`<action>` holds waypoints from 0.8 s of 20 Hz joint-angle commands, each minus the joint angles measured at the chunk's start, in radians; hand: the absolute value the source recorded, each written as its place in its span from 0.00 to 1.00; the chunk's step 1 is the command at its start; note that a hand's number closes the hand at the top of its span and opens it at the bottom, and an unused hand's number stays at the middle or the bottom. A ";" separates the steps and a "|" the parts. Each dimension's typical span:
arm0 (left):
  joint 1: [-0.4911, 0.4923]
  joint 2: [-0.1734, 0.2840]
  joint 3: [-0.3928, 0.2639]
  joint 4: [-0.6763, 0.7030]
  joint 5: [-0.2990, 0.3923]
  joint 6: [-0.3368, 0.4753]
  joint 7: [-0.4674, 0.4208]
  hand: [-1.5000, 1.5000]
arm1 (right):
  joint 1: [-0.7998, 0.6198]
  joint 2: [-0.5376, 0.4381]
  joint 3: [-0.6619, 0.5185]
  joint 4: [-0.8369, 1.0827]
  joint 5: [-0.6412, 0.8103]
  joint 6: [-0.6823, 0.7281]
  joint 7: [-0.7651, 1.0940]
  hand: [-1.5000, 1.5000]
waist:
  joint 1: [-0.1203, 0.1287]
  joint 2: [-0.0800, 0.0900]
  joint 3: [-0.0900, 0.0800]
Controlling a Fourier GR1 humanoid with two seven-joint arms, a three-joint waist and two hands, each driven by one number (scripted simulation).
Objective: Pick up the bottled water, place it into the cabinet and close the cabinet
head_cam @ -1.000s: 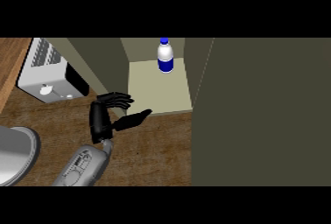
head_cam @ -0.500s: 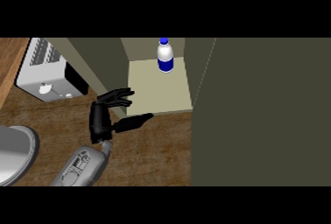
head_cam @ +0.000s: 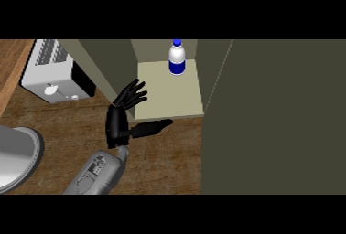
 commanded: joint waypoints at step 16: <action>-0.022 -0.103 -0.134 -0.090 0.208 -0.191 -0.188 0.00 | 0.089 0.059 -0.067 -0.211 -0.072 -0.079 0.125 0.00 | 0.067 -0.012 0.005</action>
